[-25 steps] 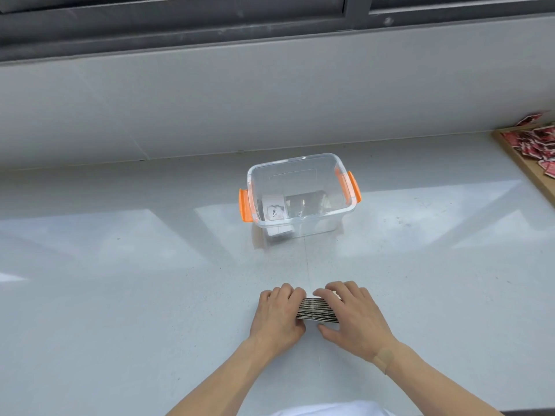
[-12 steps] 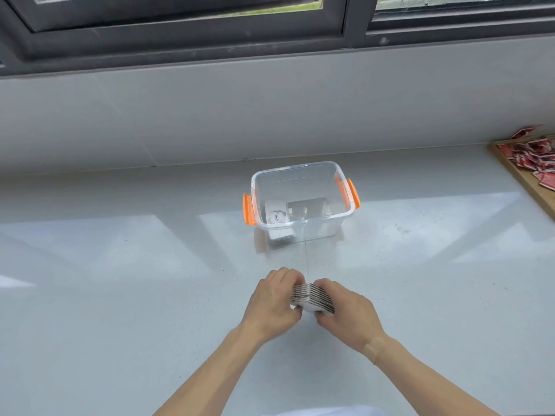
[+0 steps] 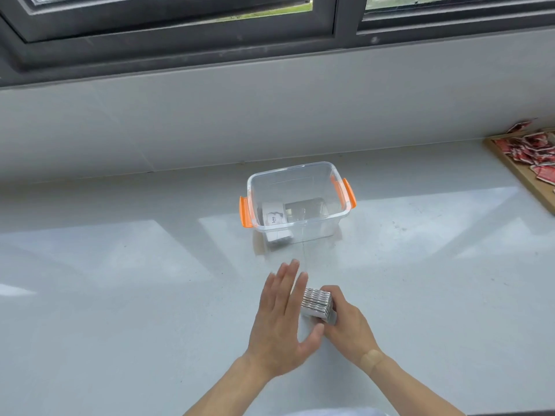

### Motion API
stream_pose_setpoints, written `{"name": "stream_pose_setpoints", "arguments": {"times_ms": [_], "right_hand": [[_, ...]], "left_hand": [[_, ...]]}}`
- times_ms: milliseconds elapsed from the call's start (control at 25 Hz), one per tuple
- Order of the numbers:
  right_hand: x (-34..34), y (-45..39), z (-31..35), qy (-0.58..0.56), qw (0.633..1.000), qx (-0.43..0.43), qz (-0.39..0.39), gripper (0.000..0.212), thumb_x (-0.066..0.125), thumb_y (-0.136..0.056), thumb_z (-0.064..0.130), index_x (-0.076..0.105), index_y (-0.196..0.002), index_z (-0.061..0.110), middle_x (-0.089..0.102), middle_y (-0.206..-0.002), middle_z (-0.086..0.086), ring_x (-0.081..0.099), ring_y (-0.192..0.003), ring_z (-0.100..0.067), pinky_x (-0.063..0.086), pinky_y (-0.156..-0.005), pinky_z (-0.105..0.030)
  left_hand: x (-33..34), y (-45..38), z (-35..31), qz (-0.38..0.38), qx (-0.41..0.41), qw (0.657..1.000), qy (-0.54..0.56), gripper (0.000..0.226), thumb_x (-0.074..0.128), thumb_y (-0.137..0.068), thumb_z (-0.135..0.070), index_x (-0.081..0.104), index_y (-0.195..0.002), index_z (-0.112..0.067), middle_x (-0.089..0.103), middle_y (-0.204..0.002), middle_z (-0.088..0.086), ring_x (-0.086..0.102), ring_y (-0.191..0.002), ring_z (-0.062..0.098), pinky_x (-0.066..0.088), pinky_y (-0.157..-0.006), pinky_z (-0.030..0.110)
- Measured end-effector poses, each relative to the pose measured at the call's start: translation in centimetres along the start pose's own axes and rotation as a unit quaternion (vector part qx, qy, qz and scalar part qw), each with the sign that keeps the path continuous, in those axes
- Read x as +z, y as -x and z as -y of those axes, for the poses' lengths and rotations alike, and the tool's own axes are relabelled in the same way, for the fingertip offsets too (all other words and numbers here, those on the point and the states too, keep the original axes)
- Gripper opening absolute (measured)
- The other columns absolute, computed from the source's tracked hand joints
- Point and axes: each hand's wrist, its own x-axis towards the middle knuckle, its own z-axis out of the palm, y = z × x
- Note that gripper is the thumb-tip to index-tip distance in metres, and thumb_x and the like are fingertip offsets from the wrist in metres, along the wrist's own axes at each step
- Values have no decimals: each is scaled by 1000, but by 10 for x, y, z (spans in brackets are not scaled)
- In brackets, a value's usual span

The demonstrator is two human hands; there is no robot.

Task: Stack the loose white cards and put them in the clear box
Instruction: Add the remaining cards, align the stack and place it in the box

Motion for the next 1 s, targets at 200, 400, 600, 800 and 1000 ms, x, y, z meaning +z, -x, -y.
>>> {"name": "stream_pose_setpoints", "arguments": {"times_ms": [200, 400, 600, 800, 1000], "right_hand": [[1, 1, 1, -16, 1000, 10, 4, 43, 63, -70, 32, 43, -106, 47, 68, -78, 14, 62, -67, -8, 54, -62, -36], [-1, 0, 0, -31, 999, 20, 1, 43, 65, -70, 30, 46, -104, 48, 68, -87, 15, 63, -77, -6, 55, -69, -39], [-17, -13, 2, -42, 999, 20, 19, 31, 69, -68, 40, 52, -95, 37, 69, -92, 14, 64, -81, -6, 56, -74, -38], [-53, -31, 5, -31, 986, 23, 160, 42, 75, -64, 42, 58, -103, 37, 68, -92, 23, 58, -66, 1, 51, -67, -23], [-83, -51, 17, -79, 976, 39, 201, 42, 77, -69, 33, 60, -107, 34, 69, -97, 13, 61, -72, -5, 48, -57, -24]], "left_hand": [[7, 4, -5, 94, 29, 992, -84, 82, 49, -90, -47, 11, -153, -11, 6, -164, 7, 7, -150, 23, 5, -119, 51], [10, -3, -5, 154, 15, 981, -114, 78, 43, -92, -50, 9, -154, -16, 2, -164, -1, -1, -150, 15, 7, -116, 50], [6, -15, 7, 134, -139, 975, 111, 82, 55, -82, -44, 8, -149, -42, 17, -159, -15, 16, -144, 0, 18, -117, 24], [13, -26, 15, 153, -356, 830, 400, 65, 73, -73, -29, 35, -123, -48, 56, -118, -2, 64, -98, 8, 55, -88, 30], [14, -46, 11, 171, -381, 767, 487, 42, 72, -78, -30, 56, -116, -24, 62, -119, 7, 66, -105, 25, 56, -91, 39]]}}
